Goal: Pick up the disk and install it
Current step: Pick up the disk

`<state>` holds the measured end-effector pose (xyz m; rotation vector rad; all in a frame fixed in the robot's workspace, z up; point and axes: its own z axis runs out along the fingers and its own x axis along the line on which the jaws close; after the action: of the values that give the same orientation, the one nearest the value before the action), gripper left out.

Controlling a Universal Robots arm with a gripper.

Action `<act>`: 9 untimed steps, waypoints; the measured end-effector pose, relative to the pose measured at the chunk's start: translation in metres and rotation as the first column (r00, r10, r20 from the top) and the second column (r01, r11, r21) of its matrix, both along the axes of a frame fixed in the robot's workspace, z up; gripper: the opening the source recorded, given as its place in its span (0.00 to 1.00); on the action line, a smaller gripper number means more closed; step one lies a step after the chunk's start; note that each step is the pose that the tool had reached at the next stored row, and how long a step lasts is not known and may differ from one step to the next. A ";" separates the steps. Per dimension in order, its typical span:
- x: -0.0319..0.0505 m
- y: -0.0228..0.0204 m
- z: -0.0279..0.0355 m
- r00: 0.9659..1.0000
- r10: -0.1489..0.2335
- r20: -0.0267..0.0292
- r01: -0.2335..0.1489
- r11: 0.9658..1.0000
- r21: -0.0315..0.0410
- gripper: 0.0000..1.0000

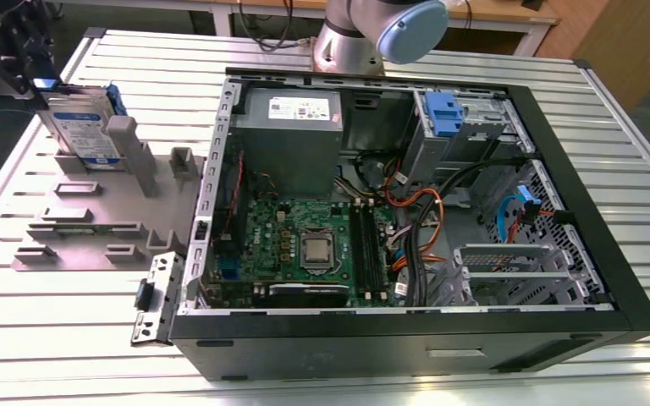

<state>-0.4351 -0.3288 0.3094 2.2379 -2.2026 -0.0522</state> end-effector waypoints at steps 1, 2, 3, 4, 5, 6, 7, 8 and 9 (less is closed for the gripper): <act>-0.0003 0.0000 -0.0014 1.000 0.000 0.001 0.000 1.000 0.000 0.56; -0.0008 0.0000 -0.0023 1.000 0.000 0.002 0.000 1.000 0.000 0.56; -0.0011 0.0000 -0.0032 1.000 0.000 0.003 0.000 1.000 0.000 0.56; -0.0013 0.0000 -0.0040 1.000 0.000 0.003 0.000 1.000 0.000 0.56; -0.0016 0.0000 -0.0045 1.000 0.000 0.003 0.000 1.000 0.000 0.56; -0.0018 0.0000 -0.0052 1.000 0.000 0.003 0.000 1.000 0.000 0.55; -0.0020 0.0000 -0.0058 1.000 0.000 0.004 0.000 1.000 0.000 0.55; -0.0022 0.0000 -0.0065 1.000 0.000 0.004 0.000 1.000 0.000 0.49; -0.0023 0.0000 -0.0072 1.000 0.000 0.004 0.000 1.000 0.000 0.49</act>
<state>-0.4374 -0.3288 0.3022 2.2402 -2.2046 -0.0478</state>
